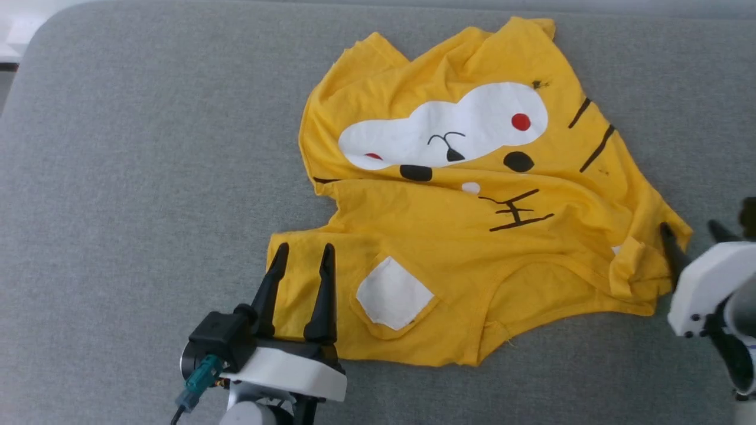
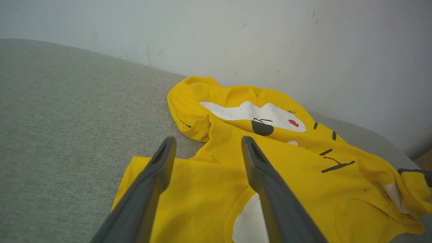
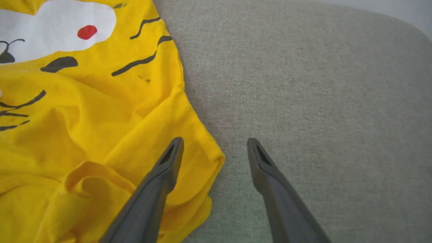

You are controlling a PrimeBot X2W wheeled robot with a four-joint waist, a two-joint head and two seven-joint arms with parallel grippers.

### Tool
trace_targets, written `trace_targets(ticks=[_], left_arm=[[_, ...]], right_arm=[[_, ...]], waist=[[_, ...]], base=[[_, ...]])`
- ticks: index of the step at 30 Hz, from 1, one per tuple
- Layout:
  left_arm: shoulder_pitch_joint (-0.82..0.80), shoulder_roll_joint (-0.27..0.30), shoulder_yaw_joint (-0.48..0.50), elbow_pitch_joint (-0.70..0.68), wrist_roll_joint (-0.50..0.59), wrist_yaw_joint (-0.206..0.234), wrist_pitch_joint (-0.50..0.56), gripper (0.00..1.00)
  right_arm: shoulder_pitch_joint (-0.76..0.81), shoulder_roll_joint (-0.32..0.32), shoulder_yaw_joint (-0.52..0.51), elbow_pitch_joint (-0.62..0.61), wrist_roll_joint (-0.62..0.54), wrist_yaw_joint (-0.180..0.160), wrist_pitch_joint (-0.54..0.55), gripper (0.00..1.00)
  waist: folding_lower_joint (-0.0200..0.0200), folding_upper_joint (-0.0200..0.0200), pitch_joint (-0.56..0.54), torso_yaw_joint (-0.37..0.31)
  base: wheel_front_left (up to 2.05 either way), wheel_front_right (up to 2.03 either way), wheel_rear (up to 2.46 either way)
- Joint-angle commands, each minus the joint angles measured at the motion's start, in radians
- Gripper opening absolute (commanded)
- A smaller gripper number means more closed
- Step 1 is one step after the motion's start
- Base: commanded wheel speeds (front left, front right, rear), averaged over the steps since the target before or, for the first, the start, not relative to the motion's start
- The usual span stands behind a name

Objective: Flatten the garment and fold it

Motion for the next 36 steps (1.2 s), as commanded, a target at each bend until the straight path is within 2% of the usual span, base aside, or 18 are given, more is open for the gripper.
trace_targets(ticks=[1, 8, 9, 11, 15, 19, 22, 26, 28, 30, 33, 36], left_arm=[[-0.014, -0.001, -0.002, 0.003, 0.011, -0.006, -0.005, 1.0], [-0.009, -0.001, 0.0, 0.01, 0.009, -0.005, -0.005, 1.0], [-0.007, -0.001, 0.001, 0.01, 0.01, -0.005, -0.005, 1.0], [-0.004, -0.001, 0.005, 0.009, 0.011, -0.004, -0.005, 1.0], [-0.001, -0.001, 0.011, 0.006, 0.008, 0.002, -0.005, 1.0], [-0.003, -0.001, 0.01, 0.005, 0.008, 0.002, -0.005, 1.0], [-0.007, -0.001, 0.008, 0.003, 0.008, 0.002, -0.005, 1.0], [-0.015, -0.001, 0.005, 0.002, 0.013, -0.001, -0.005, 1.0], [-0.017, -0.001, 0.004, 0.004, 0.016, -0.002, -0.005, 1.0], [-0.021, -0.001, 0.003, 0.009, 0.018, -0.004, -0.005, 1.0], [-0.027, -0.001, 0.001, 0.013, 0.018, -0.006, -0.005, 1.0], [-0.032, -0.001, 0.0, 0.019, 0.019, -0.007, -0.005, 1.0]], right_arm=[[-0.015, -0.009, 0.015, 0.024, 0.001, -0.001, 0.008, 1.0], [-0.019, -0.035, 0.035, 0.129, 0.009, -0.001, 0.034, 1.0], [-0.017, -0.035, 0.031, 0.137, 0.009, -0.001, 0.036, 0.71], [-0.016, -0.029, 0.012, 0.142, 0.012, -0.001, 0.03, 0.0], [-0.023, -0.02, -0.025, 0.12, 0.016, -0.001, 0.01, 0.0], [-0.036, -0.044, -0.077, 0.07, 0.007, -0.001, -0.01, 0.0], [-0.044, -0.088, -0.128, 0.041, -0.005, -0.001, -0.019, 0.0], [-0.058, -0.181, -0.176, 0.04, -0.039, -0.001, -0.055, 0.0], [-0.071, -0.227, -0.184, 0.076, -0.053, -0.001, -0.089, 0.38], [-0.089, -0.264, -0.188, 0.134, -0.083, -0.001, -0.137, 1.0], [-0.114, -0.279, -0.189, 0.233, -0.127, -0.001, -0.201, 1.0], [-0.138, -0.252, -0.181, 0.289, -0.134, -0.001, -0.259, 1.0]], waist=[[-0.0001, 0.0, 0.008, 0.011], [-0.0001, 0.0, 0.003, 0.032], [-0.0001, 0.0, 0.001, 0.033], [-0.0001, 0.0, -0.001, 0.03], [-0.0001, 0.0, -0.007, 0.012], [-0.0001, 0.0, -0.01, -0.005], [-0.0001, 0.0, -0.006, -0.01], [-0.0001, 0.0, 0.013, -0.01], [-0.0001, 0.0, 0.023, -0.011], [-0.0001, 0.0, 0.03, -0.01], [-0.0001, 0.0, 0.033, -0.01], [-0.0001, 0.0, 0.029, -0.011]], base=[[0.0, 0.0, 0.0], [0.0, 0.0, 0.0], [0.0, 0.0, 0.0], [0.0, 0.0, 0.0], [0.0, 0.0, 0.0], [0.0, 0.0, 0.0], [0.0, 0.0, 0.0], [0.0, 0.0, 0.0], [0.0, 0.0, 0.0], [0.0, 0.0, 0.0], [0.0, 0.0, 0.0], [0.0, 0.0, 0.0]])
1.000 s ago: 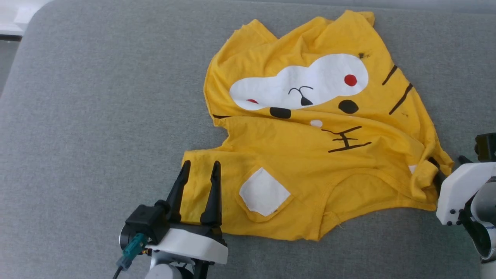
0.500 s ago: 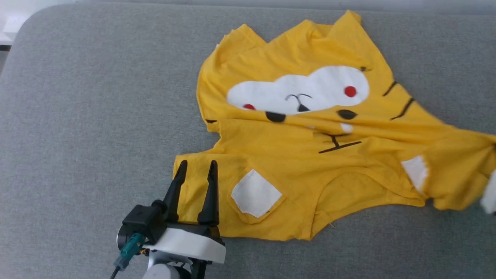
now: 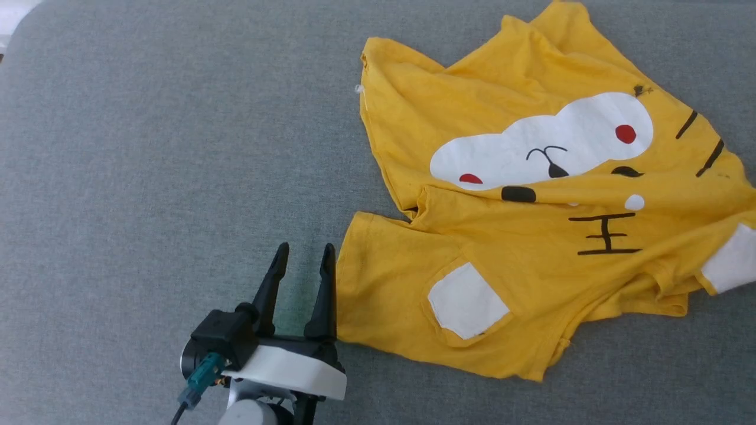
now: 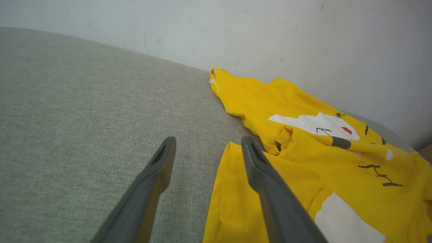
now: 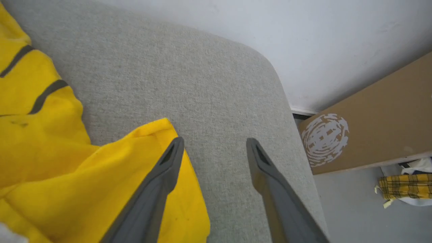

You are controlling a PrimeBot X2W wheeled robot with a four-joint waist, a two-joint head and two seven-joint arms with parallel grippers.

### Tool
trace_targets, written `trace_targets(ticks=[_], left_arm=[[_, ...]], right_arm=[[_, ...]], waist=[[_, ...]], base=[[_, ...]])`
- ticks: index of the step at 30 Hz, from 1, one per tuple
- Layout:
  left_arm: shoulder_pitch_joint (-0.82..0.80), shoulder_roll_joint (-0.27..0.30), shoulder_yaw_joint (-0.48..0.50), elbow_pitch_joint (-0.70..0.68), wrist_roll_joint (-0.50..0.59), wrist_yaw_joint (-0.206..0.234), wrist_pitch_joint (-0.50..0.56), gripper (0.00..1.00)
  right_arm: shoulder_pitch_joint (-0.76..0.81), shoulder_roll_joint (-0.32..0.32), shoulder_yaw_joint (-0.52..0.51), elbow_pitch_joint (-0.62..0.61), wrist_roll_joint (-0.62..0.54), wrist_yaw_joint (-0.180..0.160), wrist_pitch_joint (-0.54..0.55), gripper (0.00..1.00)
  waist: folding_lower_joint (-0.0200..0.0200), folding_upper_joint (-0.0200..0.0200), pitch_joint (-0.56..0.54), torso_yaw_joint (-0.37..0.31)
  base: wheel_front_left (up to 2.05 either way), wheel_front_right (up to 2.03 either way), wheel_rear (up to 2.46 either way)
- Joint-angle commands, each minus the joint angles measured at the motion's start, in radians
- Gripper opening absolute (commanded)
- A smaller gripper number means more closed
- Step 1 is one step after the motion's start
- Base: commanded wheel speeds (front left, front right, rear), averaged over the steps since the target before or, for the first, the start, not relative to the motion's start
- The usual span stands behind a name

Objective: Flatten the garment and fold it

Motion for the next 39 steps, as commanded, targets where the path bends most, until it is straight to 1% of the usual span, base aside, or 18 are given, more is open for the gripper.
trace_targets(ticks=[1, 2, 3, 6, 8, 13, 16, 18, 21, 24, 26, 29, 33, 39], left_arm=[[-0.023, -0.001, 0.0, 0.004, 0.013, -0.006, -0.005, 1.0], [-0.023, 0.0, 0.001, 0.005, 0.013, -0.006, -0.005, 1.0], [-0.023, 0.0, 0.001, 0.005, 0.013, -0.006, -0.005, 1.0], [-0.017, 0.003, 0.006, 0.007, 0.013, -0.003, -0.005, 1.0], [-0.01, 0.006, 0.008, 0.008, 0.013, -0.002, -0.005, 1.0], [0.018, 0.017, 0.012, 0.005, 0.01, -0.001, -0.005, 1.0], [0.039, 0.025, 0.013, 0.0, 0.011, -0.003, -0.005, 1.0], [0.059, 0.032, 0.016, -0.002, 0.01, 0.0, -0.005, 1.0], [0.087, 0.041, 0.022, -0.005, 0.006, 0.009, 0.001, 1.0], [0.1, 0.057, 0.021, -0.01, 0.015, 0.019, 0.025, 1.0], [0.096, 0.067, 0.014, -0.017, 0.025, 0.025, 0.051, 1.0], [0.085, 0.084, -0.002, -0.019, 0.04, 0.034, 0.129, 1.0], [0.081, 0.107, -0.033, -0.014, 0.044, 0.04, 0.292, 1.0], [0.071, 0.146, -0.078, -0.004, 0.058, 0.032, 0.469, 1.0]], right_arm=[[-0.025, 0.031, 0.004, 0.007, 0.01, -0.002, -0.029, 1.0], [-0.03, 0.047, 0.007, 0.0, 0.016, -0.002, -0.051, 1.0], [-0.03, 0.047, 0.007, 0.0, 0.016, -0.002, -0.051, 1.0], [-0.022, 0.114, 0.016, -0.06, 0.052, -0.002, -0.108, 1.0], [0.004, 0.161, 0.027, -0.128, 0.076, -0.002, -0.136, 1.0], [0.134, 0.309, 0.048, -0.311, 0.109, -0.002, -0.176, 1.0], [0.235, 0.358, 0.068, -0.395, 0.128, -0.002, -0.199, 1.0], [0.3, 0.368, 0.077, -0.428, 0.154, -0.002, -0.214, 1.0], [0.38, 0.369, 0.092, -0.426, 0.252, -0.002, -0.24, 1.0], [0.419, 0.37, 0.113, -0.428, 0.282, -0.002, -0.26, 1.0], [0.422, 0.37, 0.123, -0.43, 0.281, -0.002, -0.267, 1.0], [0.416, 0.37, 0.131, -0.435, 0.272, -0.002, -0.268, 1.0], [0.416, 0.37, 0.138, -0.435, 0.275, -0.002, -0.262, 1.0], [0.427, 0.37, 0.16, -0.419, 0.29, -0.002, -0.254, 1.0]], waist=[[-0.0001, -0.0001, -0.006, -0.002], [-0.0001, -0.0001, -0.011, -0.004], [-0.0001, -0.0001, -0.011, -0.004], [-0.0001, -0.0001, -0.031, -0.012], [-0.0001, -0.0001, -0.046, -0.018], [-0.0001, -0.0001, -0.083, -0.035], [-0.0001, -0.0001, -0.099, -0.045], [-0.0001, -0.0001, -0.108, -0.053], [-0.0001, -0.0001, -0.117, -0.066], [-0.0001, -0.0001, -0.122, -0.075], [-0.0001, -0.0001, -0.126, -0.078], [-0.0001, -0.0001, -0.134, -0.08], [-0.0001, -0.0001, -0.141, -0.077], [-0.0001, -0.0001, -0.139, -0.071]], base=[[0.0, 0.0, 0.0], [0.0, 0.0, 0.0], [0.0, 0.0, 0.0], [0.0, 0.0, 0.0], [0.0, 0.0, 0.0], [0.0, 0.0, 0.0], [0.0, 0.0, 0.0], [0.0, 0.0, 0.0], [0.0, 0.0, 0.0], [0.0, 0.0, 0.0], [0.0, 0.0, 0.0], [0.0, 0.0, 0.0], [0.0, 0.0, 0.0], [0.0, 0.0, 0.0]])
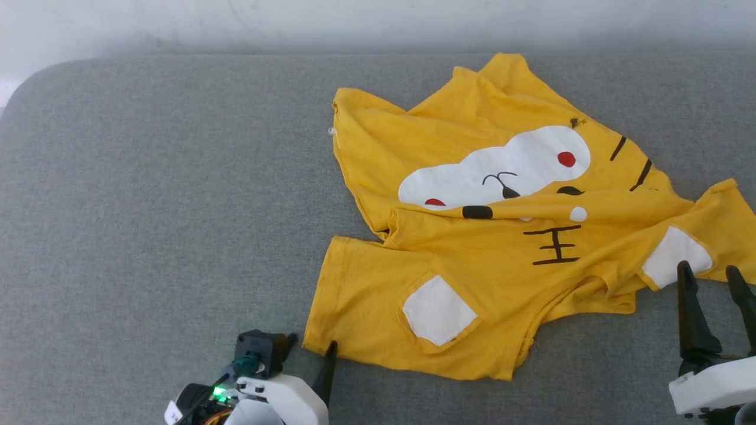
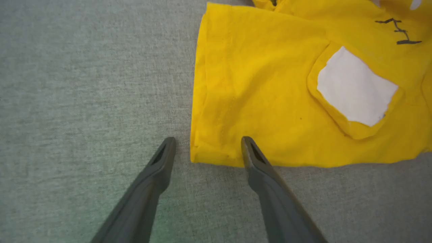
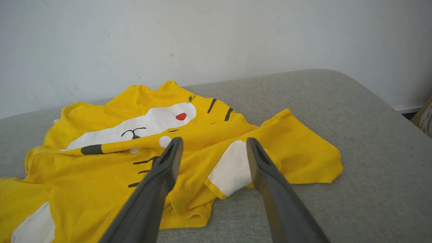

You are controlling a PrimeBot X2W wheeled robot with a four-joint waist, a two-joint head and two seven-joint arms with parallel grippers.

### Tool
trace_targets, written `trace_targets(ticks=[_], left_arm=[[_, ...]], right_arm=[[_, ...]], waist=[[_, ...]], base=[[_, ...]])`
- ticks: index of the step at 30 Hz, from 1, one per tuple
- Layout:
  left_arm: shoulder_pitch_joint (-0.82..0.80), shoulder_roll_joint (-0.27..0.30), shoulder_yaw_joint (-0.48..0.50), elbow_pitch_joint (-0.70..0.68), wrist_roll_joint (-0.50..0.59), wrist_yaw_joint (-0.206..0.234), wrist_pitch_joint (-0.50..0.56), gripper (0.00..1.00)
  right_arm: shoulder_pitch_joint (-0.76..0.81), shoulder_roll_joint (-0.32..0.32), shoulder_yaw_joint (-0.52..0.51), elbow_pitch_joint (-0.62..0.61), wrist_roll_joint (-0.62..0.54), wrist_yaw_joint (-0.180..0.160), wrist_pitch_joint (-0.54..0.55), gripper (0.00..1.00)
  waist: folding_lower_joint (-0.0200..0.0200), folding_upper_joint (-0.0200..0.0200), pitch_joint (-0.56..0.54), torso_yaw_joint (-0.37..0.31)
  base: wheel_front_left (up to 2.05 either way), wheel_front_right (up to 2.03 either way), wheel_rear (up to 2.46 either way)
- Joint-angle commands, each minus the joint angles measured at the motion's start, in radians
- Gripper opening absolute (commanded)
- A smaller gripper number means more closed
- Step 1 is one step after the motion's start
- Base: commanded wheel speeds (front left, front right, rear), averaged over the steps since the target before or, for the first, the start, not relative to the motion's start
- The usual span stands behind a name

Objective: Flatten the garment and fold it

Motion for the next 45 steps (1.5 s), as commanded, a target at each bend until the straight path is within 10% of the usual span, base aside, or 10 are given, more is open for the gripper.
trace_targets(ticks=[1, 9, 10, 12, 22, 29, 39, 45], left_arm=[[-0.016, 0.003, -0.005, 0.004, 0.0, -0.004, 0.019, 1.0], [-0.037, -0.002, -0.047, 0.043, -0.026, -0.024, 0.155, 1.0], [-0.043, -0.007, -0.049, 0.057, -0.032, -0.025, 0.162, 0.83], [-0.059, -0.008, -0.056, 0.092, -0.027, -0.025, 0.173, 0.0], [-0.097, -0.046, -0.042, 0.154, -0.072, -0.025, 0.153, 0.0], [-0.061, -0.094, 0.115, 0.008, -0.202, 0.031, -0.001, 0.0], [0.134, -0.02, 0.414, -0.257, -0.234, 0.191, -0.115, 0.0], [0.157, -0.026, 0.427, -0.299, -0.251, 0.194, -0.119, 0.0]], right_arm=[[0.006, 0.002, 0.006, 0.002, 0.007, -0.002, -0.001, 1.0], [0.003, 0.002, 0.014, 0.018, 0.011, -0.002, 0.001, 1.0], [0.002, 0.002, 0.015, 0.019, 0.012, -0.002, 0.001, 1.0], [-0.001, 0.002, 0.019, 0.023, 0.013, -0.002, 0.002, 1.0], [0.002, 0.002, 0.026, 0.036, 0.017, -0.002, 0.004, 1.0], [0.004, 0.002, 0.02, 0.035, 0.021, -0.002, 0.009, 1.0], [0.002, 0.002, -0.041, 0.0, 0.0, -0.002, 0.043, 1.0], [-0.011, 0.002, -0.049, 0.007, -0.036, -0.002, 0.108, 1.0]], waist=[[0.0, 0.0002, 0.001, 0.0], [0.0, 0.0002, 0.009, 0.001], [0.0, 0.0002, 0.009, 0.0], [0.0, 0.0002, 0.009, -0.002], [0.0, 0.0002, -0.001, -0.009], [0.0, 0.0002, -0.015, 0.004], [0.0, 0.0002, -0.009, 0.051], [0.0, 0.0002, 0.007, 0.065]], base=[[0.0, 0.0, 0.0], [0.0, 0.0, 0.0], [0.0, 0.0, 0.0], [0.0, 0.0, 0.0], [0.0, 0.0, 0.0], [0.0, 0.0, 0.0], [0.0, 0.0, 0.0], [0.0, 0.0, 0.0]])
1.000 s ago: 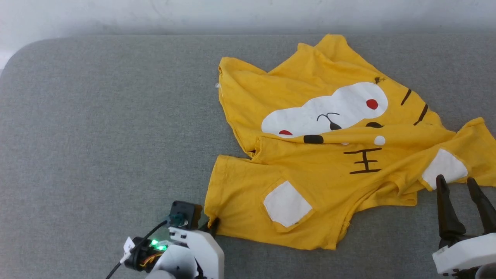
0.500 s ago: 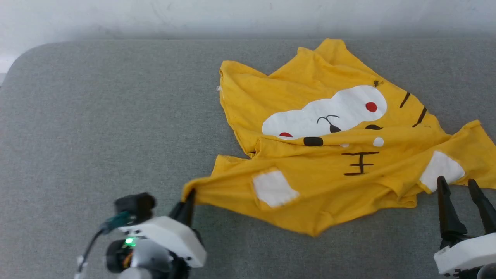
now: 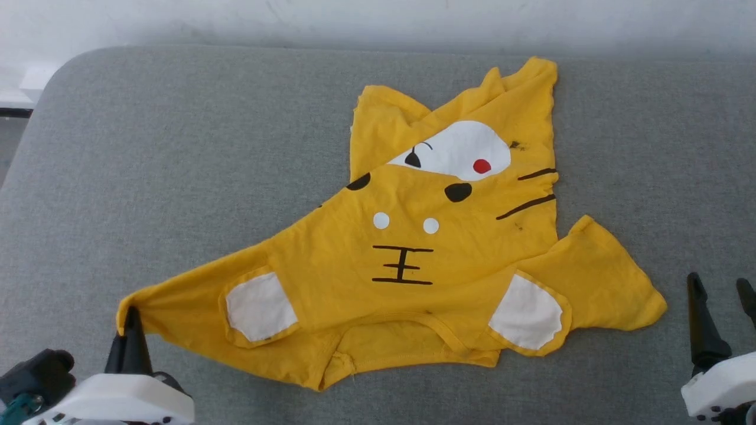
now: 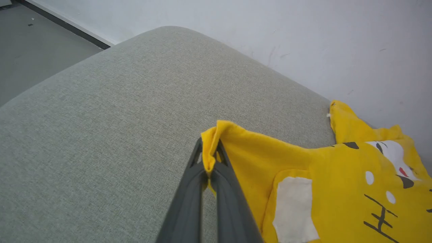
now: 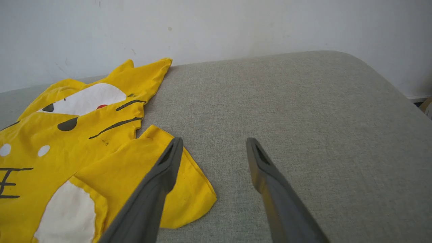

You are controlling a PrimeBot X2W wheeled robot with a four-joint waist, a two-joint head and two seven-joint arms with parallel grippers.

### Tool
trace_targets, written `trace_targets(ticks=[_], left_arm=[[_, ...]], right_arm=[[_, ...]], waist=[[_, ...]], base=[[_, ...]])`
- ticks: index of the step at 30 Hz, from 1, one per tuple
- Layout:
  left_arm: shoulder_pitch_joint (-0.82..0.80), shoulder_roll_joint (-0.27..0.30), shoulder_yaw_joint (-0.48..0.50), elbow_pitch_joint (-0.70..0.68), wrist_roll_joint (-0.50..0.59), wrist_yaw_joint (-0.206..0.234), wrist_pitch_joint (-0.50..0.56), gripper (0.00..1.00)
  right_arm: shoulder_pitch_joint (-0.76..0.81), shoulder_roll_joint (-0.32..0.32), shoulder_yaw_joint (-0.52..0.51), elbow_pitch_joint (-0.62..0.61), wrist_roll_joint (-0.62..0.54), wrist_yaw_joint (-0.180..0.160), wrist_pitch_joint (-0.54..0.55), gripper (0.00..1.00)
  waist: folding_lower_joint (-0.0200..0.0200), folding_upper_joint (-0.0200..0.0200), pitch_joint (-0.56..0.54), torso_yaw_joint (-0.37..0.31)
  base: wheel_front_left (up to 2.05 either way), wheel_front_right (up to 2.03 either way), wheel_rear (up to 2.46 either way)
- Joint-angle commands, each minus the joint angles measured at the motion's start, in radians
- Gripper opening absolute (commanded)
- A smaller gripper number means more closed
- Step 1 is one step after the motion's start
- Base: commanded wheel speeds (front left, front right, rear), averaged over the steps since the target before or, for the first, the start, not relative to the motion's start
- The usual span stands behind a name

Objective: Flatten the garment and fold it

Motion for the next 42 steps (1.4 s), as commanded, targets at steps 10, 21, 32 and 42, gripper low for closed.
trace_targets(ticks=[10, 21, 32, 42], left_arm=[[-0.06, -0.023, -0.076, 0.009, 0.011, -0.019, 0.0, 0.0], [-0.077, -0.027, -0.121, 0.035, 0.017, -0.03, 0.013, 0.0], [-0.064, -0.02, -0.13, 0.044, 0.016, -0.026, 0.026, 0.0], [-0.143, -0.062, -0.14, 0.011, -0.078, -0.075, 0.015, 0.0]], right_arm=[[-0.054, -0.109, 0.121, 0.042, -0.122, -0.001, 0.218, 1.0], [-0.134, -0.211, 0.264, 0.249, -0.081, -0.001, 0.278, 1.0], [-0.184, -0.186, 0.261, 0.382, 0.006, -0.001, 0.366, 0.0], [-0.255, -0.076, 0.131, 0.206, 0.091, -0.001, 0.256, 0.0]], waist=[[-0.0001, 0.0001, 0.027, -0.011], [-0.0001, 0.0001, 0.036, 0.003], [-0.0001, 0.0001, 0.017, 0.005], [-0.0001, 0.0001, -0.076, -0.05]], base=[[0.0, 0.0, 0.0], [0.0, 0.0, 0.0], [0.0, 0.0, 0.0], [0.0, 0.0, 0.0]])
